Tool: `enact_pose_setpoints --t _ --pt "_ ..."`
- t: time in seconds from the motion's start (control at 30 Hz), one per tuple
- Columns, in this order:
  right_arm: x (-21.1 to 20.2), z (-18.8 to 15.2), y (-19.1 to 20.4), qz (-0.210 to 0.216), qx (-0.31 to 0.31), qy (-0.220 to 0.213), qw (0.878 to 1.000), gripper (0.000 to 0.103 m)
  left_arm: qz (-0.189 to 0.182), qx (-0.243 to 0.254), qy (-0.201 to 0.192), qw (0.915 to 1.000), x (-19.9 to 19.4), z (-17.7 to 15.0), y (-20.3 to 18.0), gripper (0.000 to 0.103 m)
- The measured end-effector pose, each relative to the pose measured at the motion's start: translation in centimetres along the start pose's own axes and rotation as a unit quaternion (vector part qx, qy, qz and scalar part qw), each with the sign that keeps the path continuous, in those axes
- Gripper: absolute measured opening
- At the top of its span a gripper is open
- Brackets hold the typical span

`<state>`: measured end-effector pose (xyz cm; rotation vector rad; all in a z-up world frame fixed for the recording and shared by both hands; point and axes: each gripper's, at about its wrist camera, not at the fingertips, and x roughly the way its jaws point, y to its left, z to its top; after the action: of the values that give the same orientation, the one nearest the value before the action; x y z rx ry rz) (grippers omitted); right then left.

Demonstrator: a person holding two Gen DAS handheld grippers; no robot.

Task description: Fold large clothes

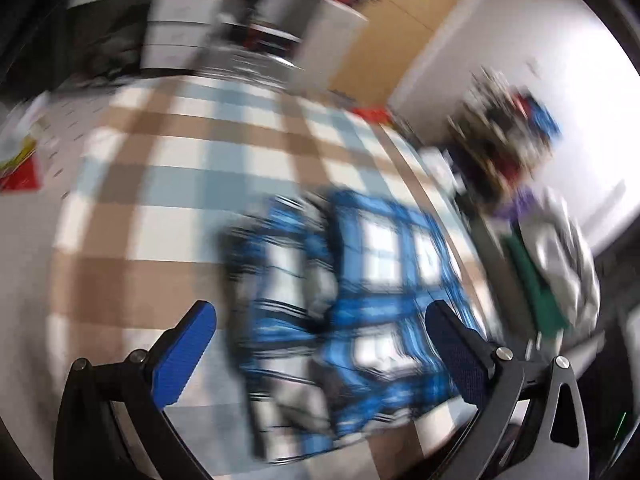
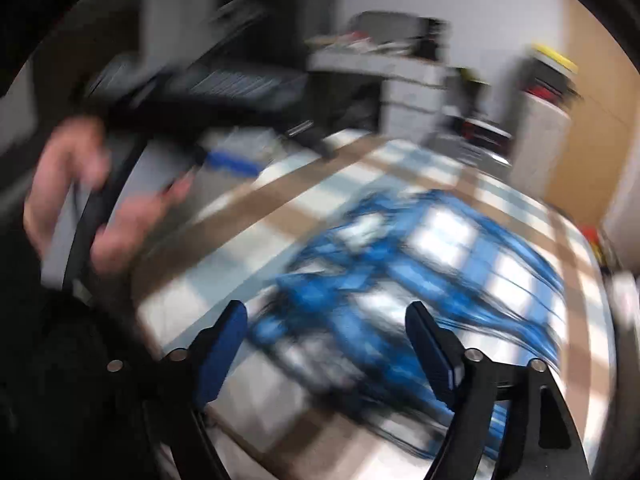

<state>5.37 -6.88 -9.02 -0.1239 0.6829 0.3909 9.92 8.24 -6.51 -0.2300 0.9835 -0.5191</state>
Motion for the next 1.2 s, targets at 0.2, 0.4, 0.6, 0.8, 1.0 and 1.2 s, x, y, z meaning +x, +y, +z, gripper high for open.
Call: enact_pose_setpoints --t 0.2,0.4,0.6,0.8,1.0,1.2 --pt "-1.0 -1.6 -12.3 -0.058 0.266 0.000 0.962 0.087 0.083 0.053 0.160 0.9822 8.6 -2.3 -2.8 0.098" --pt "1.3 -4.6 -18.0 0.005 0.387 0.073 0.919 0.087 0.095 0.063 0.159 0.9807 7.4 -2.7 -4.4 0.004" --pt "2.5 -5.6 -16.3 0.058 0.395 0.123 0.909 0.076 0.015 0.007 0.102 0.9947 2.1 -1.1 -3.0 0.001" --pt "1.8 -3.7 -14.0 0.004 0.313 0.108 0.944 0.047 0.029 0.047 0.053 0.9970 -2.4 -1.2 -4.6 0.000" --pt "2.5 -3.3 -11.1 -0.039 0.220 0.129 0.966 0.044 0.075 0.046 0.092 0.9918 1.5 -2.8 -1.4 0.000" --pt "3.2 -3.6 -9.9 -0.075 0.175 0.145 0.971 0.045 0.088 0.066 0.087 0.9901 0.7 0.3 -2.4 0.024"
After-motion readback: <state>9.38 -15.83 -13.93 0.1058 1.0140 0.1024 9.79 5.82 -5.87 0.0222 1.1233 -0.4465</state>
